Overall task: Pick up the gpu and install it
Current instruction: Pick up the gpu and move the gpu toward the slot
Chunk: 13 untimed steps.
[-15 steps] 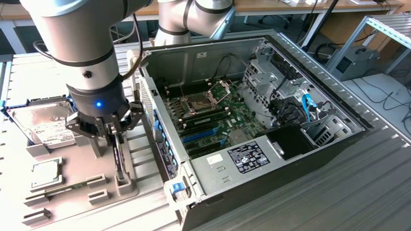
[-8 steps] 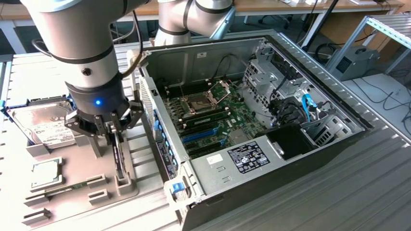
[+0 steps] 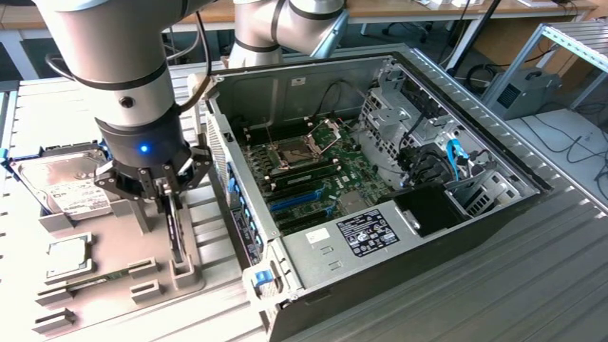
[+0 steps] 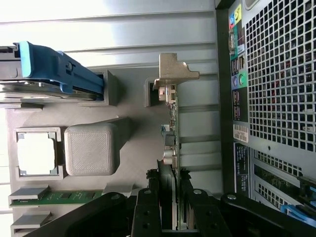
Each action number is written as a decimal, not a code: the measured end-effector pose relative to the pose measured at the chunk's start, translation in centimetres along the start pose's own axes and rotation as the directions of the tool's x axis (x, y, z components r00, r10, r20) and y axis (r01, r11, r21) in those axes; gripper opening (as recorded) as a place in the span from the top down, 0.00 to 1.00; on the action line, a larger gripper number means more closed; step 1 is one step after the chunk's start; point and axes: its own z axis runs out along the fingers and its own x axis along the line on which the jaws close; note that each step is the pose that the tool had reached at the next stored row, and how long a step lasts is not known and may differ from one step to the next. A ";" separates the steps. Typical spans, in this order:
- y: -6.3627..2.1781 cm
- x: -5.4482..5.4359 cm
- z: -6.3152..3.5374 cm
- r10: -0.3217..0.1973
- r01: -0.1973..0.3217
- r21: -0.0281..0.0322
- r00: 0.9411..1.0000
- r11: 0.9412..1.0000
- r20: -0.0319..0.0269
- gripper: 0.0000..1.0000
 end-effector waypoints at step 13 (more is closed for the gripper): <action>0.00 0.0 -0.72 0.000 0.000 0.000 1.000 1.000 0.000 0.73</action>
